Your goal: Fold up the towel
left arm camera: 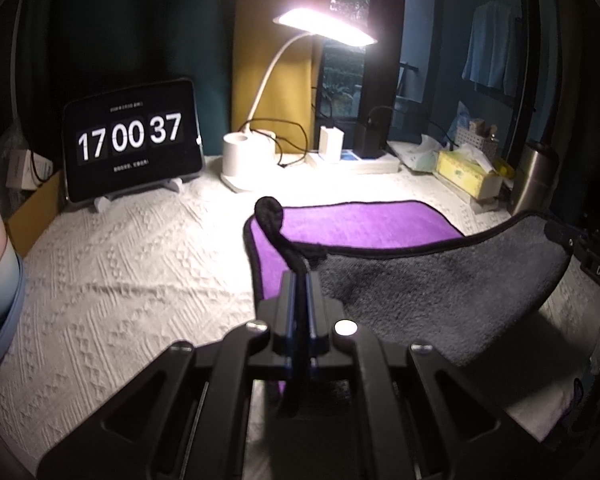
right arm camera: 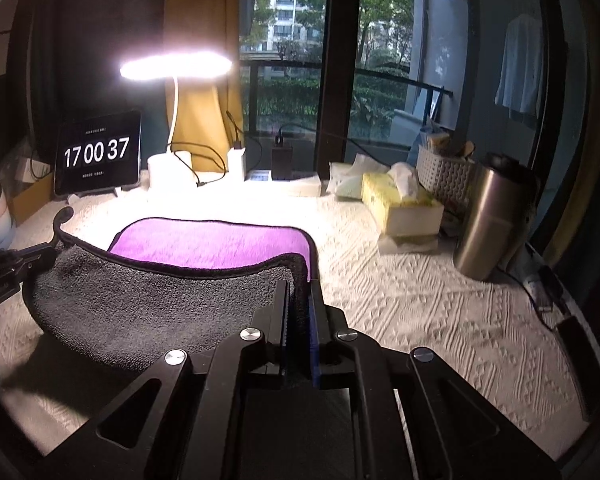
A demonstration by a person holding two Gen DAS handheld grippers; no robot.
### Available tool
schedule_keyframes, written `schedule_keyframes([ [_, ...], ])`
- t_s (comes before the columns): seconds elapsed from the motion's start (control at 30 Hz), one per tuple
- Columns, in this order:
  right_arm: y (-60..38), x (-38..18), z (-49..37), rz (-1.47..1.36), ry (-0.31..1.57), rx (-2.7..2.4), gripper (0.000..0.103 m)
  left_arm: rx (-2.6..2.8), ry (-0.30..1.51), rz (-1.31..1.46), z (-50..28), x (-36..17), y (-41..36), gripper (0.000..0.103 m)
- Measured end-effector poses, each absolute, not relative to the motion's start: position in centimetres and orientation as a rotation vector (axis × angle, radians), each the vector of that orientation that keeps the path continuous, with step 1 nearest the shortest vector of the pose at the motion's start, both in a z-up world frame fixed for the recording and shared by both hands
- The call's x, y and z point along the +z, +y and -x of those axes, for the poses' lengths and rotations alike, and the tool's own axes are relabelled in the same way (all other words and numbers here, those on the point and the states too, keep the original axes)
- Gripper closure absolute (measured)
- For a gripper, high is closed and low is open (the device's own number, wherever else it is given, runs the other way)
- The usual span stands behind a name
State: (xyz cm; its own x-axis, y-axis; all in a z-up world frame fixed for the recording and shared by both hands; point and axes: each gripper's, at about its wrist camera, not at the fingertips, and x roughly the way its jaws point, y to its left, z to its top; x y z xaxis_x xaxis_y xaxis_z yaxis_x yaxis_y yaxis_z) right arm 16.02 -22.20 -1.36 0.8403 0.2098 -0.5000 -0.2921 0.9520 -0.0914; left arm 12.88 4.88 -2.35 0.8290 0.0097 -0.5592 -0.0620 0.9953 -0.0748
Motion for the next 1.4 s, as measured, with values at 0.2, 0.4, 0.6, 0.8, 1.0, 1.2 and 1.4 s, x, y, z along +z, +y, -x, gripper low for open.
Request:
schedule_keyframes([
  [0.2,-22.0,-0.9,-17.0,0.162,0.484,0.265,0.094,0.048,0.572,0.086,-13.5,-1.7,5.5,0.098],
  [0.4,-21.4,-0.3,-17.8,0.183,0.458,0.266,0.094,0.064,0.562,0.097,-14.0,-1.5,6.2,0.098],
  [0.6,-20.6,-0.3,-19.4,0.221,0.449,0.257,0.094,0.073,0.545,0.078,-15.0,-1.4,6.2,0.098],
  [0.8,-20.0,-0.4,-21.4,0.245,0.441,0.251,0.094,0.078,0.524,0.05,-16.6,-1.1,6.2,0.098],
  [1.0,-19.6,-0.6,-23.3,0.255,0.44,0.245,0.094,0.085,0.51,0.045,-18.0,-0.7,6.8,0.098],
  [1.2,-19.2,-0.8,-25.1,0.257,0.444,0.246,0.094,0.078,0.501,0.064,-19.5,-0.7,7.5,0.098],
  [1.4,-18.4,-1.4,-26.6,0.295,0.436,0.226,0.094,0.083,0.5,0.067,-20.8,-1.0,7.8,0.098],
])
